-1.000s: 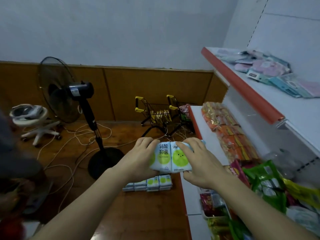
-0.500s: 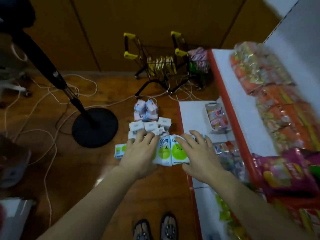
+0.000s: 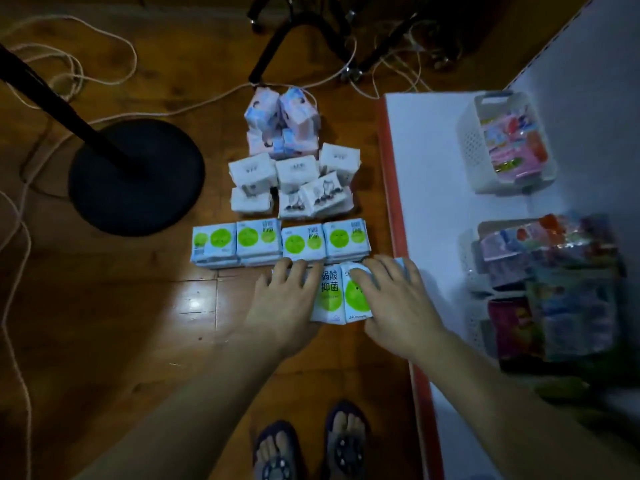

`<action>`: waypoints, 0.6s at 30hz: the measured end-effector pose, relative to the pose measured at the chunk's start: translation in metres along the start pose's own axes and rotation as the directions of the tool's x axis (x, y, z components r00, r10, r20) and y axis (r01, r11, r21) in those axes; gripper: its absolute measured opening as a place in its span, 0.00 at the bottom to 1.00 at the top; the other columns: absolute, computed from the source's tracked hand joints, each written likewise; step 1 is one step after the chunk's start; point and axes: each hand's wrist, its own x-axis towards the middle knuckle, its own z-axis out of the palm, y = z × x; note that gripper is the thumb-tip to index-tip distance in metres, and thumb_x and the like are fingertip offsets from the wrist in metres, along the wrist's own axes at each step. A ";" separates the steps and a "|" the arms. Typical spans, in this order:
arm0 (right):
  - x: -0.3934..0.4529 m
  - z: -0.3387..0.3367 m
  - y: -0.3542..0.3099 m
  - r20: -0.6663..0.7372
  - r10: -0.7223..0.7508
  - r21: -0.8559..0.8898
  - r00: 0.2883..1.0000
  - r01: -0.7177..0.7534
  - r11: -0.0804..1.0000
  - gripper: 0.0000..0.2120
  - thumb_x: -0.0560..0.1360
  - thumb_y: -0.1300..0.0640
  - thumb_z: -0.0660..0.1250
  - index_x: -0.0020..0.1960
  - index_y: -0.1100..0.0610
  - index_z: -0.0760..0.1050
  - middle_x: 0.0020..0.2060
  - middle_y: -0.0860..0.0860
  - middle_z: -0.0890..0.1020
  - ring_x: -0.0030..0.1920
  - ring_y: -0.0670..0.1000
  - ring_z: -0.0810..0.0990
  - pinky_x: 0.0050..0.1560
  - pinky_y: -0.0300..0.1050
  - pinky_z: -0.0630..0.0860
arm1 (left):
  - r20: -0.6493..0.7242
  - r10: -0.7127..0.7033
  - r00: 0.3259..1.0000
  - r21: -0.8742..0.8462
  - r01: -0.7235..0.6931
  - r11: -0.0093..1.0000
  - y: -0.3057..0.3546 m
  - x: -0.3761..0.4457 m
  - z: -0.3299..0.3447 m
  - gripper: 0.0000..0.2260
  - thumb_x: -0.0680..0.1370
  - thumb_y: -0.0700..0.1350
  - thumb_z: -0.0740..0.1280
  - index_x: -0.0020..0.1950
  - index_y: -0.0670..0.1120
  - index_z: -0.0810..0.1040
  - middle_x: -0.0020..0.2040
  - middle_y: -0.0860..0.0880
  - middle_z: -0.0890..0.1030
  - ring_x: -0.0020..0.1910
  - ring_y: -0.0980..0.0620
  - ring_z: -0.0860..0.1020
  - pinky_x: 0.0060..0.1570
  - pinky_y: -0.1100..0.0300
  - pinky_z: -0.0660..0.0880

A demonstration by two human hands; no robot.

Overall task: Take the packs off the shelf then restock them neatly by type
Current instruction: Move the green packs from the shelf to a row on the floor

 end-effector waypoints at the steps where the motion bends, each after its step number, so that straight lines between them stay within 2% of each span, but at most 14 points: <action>1: 0.009 0.021 0.002 0.011 -0.005 0.009 1.000 0.005 1.000 0.37 0.62 0.56 0.72 0.70 0.54 0.69 0.66 0.55 0.73 0.71 0.59 0.67 0.70 0.66 0.63 | 0.010 -0.003 1.000 0.000 0.003 1.000 -0.003 0.009 0.021 0.40 0.73 0.62 0.67 0.78 0.50 0.53 0.74 0.47 0.63 0.72 0.42 0.60 0.62 0.45 0.68; 7: 0.060 0.148 0.018 0.029 -0.024 0.022 0.999 0.024 0.999 0.37 0.61 0.56 0.73 0.70 0.54 0.69 0.66 0.56 0.73 0.71 0.60 0.67 0.70 0.66 0.63 | 0.067 -0.020 0.998 -0.061 0.024 0.998 -0.024 0.065 0.144 0.41 0.70 0.58 0.71 0.77 0.49 0.55 0.72 0.44 0.60 0.71 0.40 0.58 0.63 0.45 0.72; 10: 0.082 0.199 0.028 0.046 -0.031 0.022 0.998 0.030 0.999 0.37 0.62 0.56 0.73 0.70 0.54 0.69 0.66 0.55 0.73 0.71 0.60 0.68 0.70 0.65 0.64 | 0.080 -0.008 0.997 -0.071 0.014 0.997 -0.033 0.091 0.194 0.41 0.69 0.56 0.72 0.77 0.47 0.57 0.71 0.41 0.60 0.70 0.38 0.60 0.68 0.45 0.68; 15: 0.111 0.260 0.039 0.064 -0.027 0.029 0.998 0.025 0.999 0.36 0.63 0.56 0.73 0.71 0.53 0.68 0.67 0.53 0.72 0.72 0.59 0.66 0.70 0.65 0.63 | 0.071 -0.022 0.997 -0.031 0.025 0.999 -0.041 0.119 0.249 0.38 0.73 0.54 0.70 0.77 0.47 0.56 0.72 0.43 0.60 0.71 0.41 0.60 0.64 0.50 0.69; 18: 0.122 0.281 0.045 0.074 -0.029 0.028 0.997 0.027 0.999 0.34 0.65 0.57 0.71 0.71 0.52 0.67 0.67 0.53 0.71 0.72 0.59 0.65 0.71 0.64 0.61 | 0.074 -0.021 0.997 -0.038 0.023 0.999 -0.045 0.130 0.270 0.39 0.74 0.53 0.70 0.79 0.47 0.54 0.73 0.42 0.60 0.72 0.40 0.58 0.65 0.49 0.69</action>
